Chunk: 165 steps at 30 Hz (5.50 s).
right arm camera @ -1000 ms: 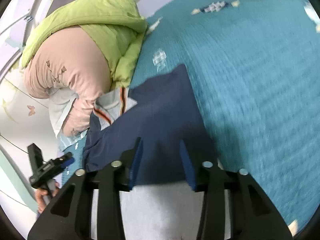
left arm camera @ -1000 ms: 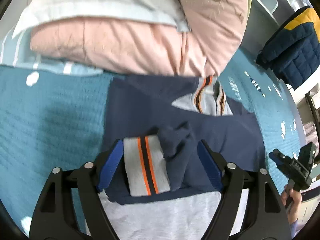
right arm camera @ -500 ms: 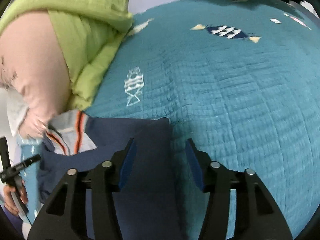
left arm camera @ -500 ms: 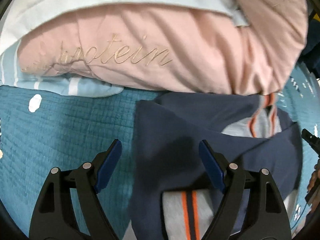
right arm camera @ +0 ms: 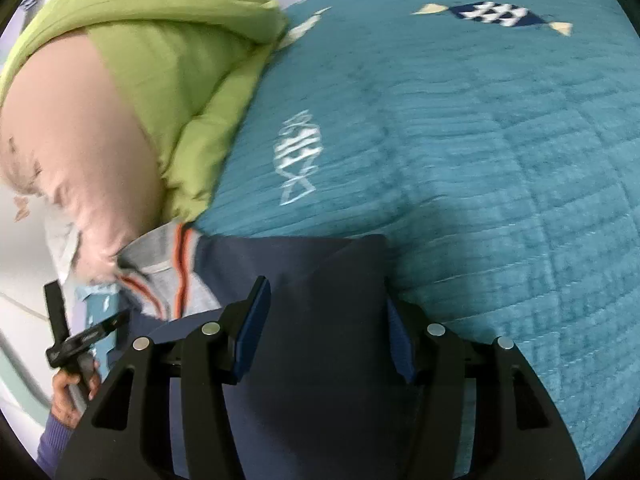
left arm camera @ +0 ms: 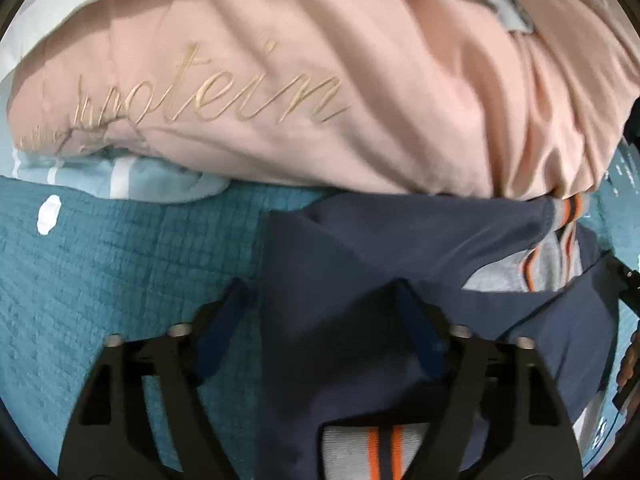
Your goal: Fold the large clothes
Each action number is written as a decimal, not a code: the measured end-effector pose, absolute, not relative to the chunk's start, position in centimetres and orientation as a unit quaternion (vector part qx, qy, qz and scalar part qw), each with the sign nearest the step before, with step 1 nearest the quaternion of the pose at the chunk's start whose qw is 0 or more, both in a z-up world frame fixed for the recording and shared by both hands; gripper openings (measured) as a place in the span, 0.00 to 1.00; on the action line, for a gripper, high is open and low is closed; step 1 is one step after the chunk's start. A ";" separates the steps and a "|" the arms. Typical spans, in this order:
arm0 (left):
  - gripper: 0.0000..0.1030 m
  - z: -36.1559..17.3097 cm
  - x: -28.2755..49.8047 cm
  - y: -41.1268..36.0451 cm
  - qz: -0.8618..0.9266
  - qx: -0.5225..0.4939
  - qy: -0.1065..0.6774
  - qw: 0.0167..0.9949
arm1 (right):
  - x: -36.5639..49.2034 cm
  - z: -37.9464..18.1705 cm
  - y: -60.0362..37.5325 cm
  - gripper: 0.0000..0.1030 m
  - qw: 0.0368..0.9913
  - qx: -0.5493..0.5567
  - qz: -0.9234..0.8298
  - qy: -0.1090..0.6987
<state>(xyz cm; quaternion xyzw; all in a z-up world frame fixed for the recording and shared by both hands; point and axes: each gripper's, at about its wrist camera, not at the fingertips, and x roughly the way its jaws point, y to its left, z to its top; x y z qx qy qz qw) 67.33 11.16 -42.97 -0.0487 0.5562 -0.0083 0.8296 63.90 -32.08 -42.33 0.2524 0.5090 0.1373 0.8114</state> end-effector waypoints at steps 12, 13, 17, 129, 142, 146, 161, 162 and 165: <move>0.08 -40.0 66.1 10.0 -0.031 -0.026 0.533 0.845 | 62.8 -40.6 -31.1 0.10 0.818 0.237 0.164 0.497; 0.08 -39.2 65.6 10.2 -0.039 -0.032 0.527 0.849 | 62.4 -39.9 -31.1 0.09 0.822 0.236 0.168 0.490; 0.08 -36.2 63.9 11.1 -0.064 -0.041 0.512 0.856 | 61.0 -37.4 -31.1 0.09 0.828 0.235 0.182 0.475; 0.83 -42.2 27.1 15.4 -0.062 -0.143 0.566 0.810 | 37.2 -40.4 -13.2 0.01 0.747 0.177 0.169 0.618; 0.84 -42.3 27.0 15.2 -0.058 -0.151 0.561 0.812 | 25.7 -41.4 -14.6 0.00 0.759 0.201 0.164 0.597; 0.83 -42.1 26.3 15.4 -0.056 -0.163 0.561 0.809 | 25.7 -41.7 -15.0 0.00 0.759 0.213 0.175 0.590; 0.34 -41.0 25.3 14.9 -0.032 -0.175 0.578 0.797 | 23.8 -41.9 -17.9 0.04 0.756 0.262 0.203 0.565; 0.27 -40.9 25.4 14.9 -0.029 -0.176 0.577 0.797 | 23.6 -41.7 -17.7 0.04 0.758 0.259 0.202 0.564; 0.15 -39.6 25.2 15.3 -0.028 -0.190 0.563 0.804 | 23.4 -41.0 -17.0 0.12 0.764 0.248 0.205 0.559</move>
